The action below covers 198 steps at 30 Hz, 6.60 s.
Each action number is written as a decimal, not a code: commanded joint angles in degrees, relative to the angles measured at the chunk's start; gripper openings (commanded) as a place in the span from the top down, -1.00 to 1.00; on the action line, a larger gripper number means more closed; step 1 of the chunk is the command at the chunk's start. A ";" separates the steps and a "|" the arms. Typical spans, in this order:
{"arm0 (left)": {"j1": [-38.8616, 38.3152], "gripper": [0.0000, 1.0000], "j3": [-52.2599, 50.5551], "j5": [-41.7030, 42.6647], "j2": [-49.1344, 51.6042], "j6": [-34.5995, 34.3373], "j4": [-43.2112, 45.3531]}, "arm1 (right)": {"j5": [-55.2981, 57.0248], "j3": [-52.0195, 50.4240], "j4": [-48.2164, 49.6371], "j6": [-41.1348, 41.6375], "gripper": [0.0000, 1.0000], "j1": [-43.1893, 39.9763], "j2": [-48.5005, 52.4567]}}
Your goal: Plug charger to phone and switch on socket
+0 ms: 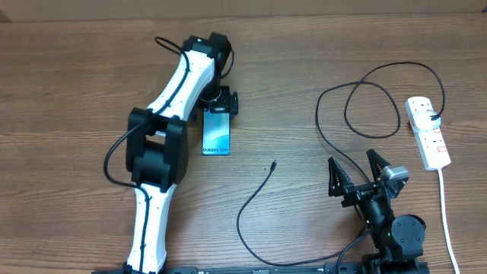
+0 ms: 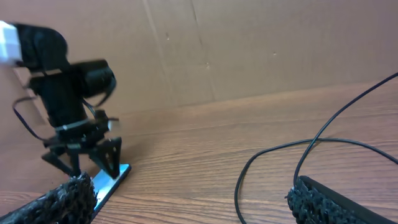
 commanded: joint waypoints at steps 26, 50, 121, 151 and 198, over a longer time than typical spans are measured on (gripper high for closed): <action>-0.24 -0.99 -13.73 0.28 -3.69 -0.33 9.46 | 0.35 -0.57 0.24 -0.07 -1.00 0.39 -0.50; -0.26 -0.83 -21.38 2.78 -3.69 -7.15 14.60 | 0.35 -0.57 0.24 -0.07 -1.00 0.39 -0.50; -2.78 -0.99 -21.38 2.29 -3.69 -7.43 13.73 | -1.99 53.44 -28.41 -3.02 -1.00 0.28 37.68; 2.64 -0.70 -21.38 -6.08 -3.69 -11.26 12.37 | -16.74 55.93 -48.33 9.20 -1.00 2.45 74.47; 2.36 -0.92 -21.38 2.95 -3.69 -7.48 12.11 | 8.94 56.70 -33.86 47.04 0.21 32.00 100.83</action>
